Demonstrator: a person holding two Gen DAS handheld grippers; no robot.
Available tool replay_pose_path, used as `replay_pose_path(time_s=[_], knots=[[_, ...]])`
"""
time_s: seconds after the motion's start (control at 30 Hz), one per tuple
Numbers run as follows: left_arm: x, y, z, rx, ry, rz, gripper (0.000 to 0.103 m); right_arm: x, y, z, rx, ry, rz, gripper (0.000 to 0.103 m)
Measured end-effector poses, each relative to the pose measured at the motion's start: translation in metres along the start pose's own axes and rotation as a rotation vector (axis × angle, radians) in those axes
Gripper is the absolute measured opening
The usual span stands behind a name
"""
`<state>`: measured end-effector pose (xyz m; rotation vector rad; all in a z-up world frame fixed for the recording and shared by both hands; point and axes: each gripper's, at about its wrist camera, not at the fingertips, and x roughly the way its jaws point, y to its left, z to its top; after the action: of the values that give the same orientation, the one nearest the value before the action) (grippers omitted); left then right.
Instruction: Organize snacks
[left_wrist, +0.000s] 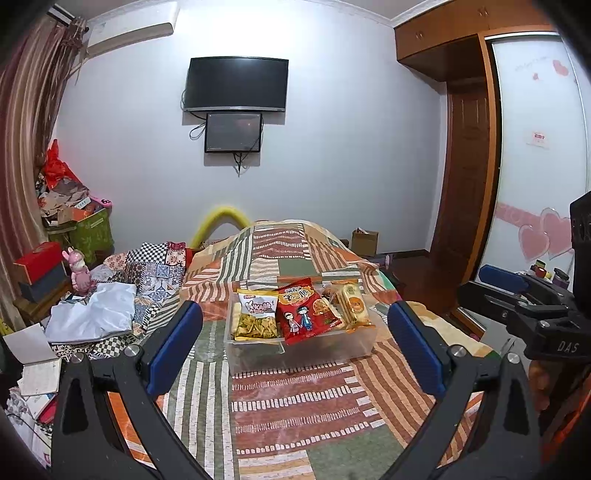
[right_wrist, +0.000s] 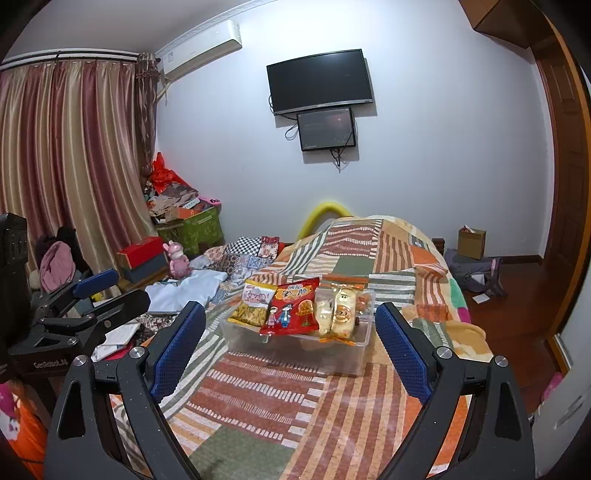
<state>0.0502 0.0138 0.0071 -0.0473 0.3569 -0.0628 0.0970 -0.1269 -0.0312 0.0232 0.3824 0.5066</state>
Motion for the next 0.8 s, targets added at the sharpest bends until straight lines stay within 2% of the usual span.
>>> replay_pose_path(time_s=[0.8], knots=[[0.0011,-0.0015,-0.0017,-0.008,-0.002,-0.008,0.101,-0.0023,0.0012,-0.0002,0.008,-0.006,0.006,0.092]])
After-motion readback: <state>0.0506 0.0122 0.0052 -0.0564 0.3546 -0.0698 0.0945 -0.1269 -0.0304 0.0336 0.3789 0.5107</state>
